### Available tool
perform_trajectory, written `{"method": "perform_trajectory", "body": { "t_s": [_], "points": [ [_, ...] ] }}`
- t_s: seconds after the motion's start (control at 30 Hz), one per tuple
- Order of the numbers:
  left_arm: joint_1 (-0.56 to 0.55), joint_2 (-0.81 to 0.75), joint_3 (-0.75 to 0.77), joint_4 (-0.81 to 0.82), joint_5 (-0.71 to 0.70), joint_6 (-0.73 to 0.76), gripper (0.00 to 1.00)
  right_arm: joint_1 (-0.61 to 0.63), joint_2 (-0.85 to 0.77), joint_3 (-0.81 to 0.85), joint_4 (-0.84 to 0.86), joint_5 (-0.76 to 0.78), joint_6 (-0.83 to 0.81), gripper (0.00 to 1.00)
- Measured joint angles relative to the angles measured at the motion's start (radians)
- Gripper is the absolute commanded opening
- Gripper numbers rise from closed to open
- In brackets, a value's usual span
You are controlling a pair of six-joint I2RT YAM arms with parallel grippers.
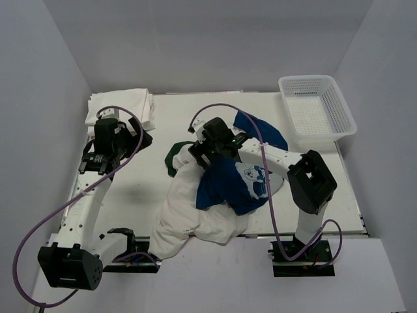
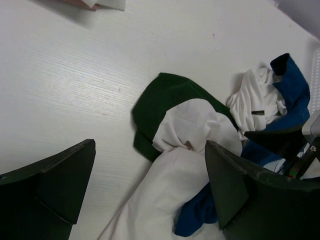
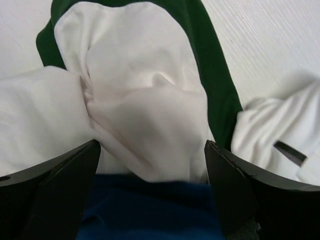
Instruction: Fold and stack the t-shirts
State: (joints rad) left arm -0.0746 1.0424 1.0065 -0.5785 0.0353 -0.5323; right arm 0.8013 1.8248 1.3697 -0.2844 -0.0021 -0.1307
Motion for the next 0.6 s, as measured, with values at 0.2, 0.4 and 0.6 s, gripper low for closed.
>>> {"method": "perform_trajectory", "body": {
  "t_s": [0.2,0.4,0.6],
  "points": [
    [0.0,0.033,0.002,-0.043,-0.014,0.005,1.0,0.027,0.058,-0.012,0.059,-0.038,-0.038,0.51],
    [0.0,0.035,0.002,-0.045,-0.021,0.009,1.0,0.037,0.083,-0.019,0.063,0.008,-0.013,0.0],
    [0.0,0.035,0.002,-0.041,-0.015,0.009,1.0,0.035,-0.02,-0.022,0.117,0.106,0.016,0.0]
  ]
}}
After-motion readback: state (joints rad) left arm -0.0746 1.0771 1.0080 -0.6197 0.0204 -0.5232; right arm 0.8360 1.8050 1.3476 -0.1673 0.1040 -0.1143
